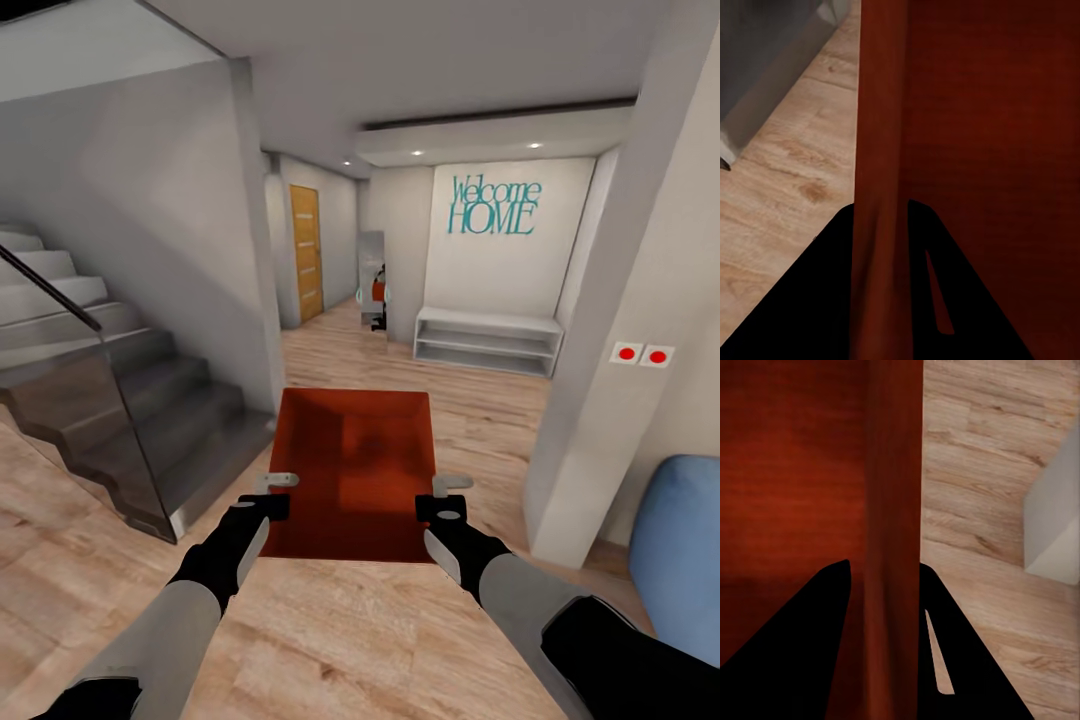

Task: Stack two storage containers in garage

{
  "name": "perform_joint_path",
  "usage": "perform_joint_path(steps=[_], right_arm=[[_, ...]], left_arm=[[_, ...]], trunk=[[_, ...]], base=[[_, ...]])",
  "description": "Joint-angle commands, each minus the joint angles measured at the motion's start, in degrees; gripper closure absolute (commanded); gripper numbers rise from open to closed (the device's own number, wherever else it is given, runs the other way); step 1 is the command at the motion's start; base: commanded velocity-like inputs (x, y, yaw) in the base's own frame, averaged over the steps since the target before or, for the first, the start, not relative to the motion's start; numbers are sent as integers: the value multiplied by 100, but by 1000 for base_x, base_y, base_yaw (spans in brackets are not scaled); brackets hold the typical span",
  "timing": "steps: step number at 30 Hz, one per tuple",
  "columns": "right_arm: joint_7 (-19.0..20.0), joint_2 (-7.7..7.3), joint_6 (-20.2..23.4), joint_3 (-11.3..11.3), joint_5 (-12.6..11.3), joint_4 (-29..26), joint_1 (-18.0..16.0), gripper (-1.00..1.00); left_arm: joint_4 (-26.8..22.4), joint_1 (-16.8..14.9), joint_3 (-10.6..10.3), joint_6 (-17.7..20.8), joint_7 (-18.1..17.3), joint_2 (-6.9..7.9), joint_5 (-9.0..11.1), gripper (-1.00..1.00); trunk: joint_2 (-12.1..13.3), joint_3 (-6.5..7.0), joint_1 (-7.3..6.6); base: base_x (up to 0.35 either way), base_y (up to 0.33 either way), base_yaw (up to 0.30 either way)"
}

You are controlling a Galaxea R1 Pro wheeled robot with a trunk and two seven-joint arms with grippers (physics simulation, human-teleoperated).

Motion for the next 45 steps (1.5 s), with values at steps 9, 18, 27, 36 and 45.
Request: perform_joint_path(steps=[9,18,27,36,45], right_arm=[[-4,28,-16,-28,67,-98,-6,100],[-4,35,-16,-29,67,-108,-6,100],[-11,29,-16,-28,67,-109,-6,100],[-13,29,-16,-30,67,-106,-6,100],[-13,28,-13,-28,67,-106,-6,100]], left_arm=[[67,-3,75,8,-18,-9,60,100],[87,-3,76,7,-18,-10,65,100],[80,-3,82,7,-18,-20,61,100],[85,-3,84,7,-18,-27,62,100],[87,-3,84,7,-18,-28,65,100]], trunk=[[-13,-12,7],[-13,-12,7],[-13,-12,7],[-13,-12,7],[-13,-12,7]], base=[[322,0,0],[322,0,0],[322,0,-30],[322,0,-263],[322,0,-87]])
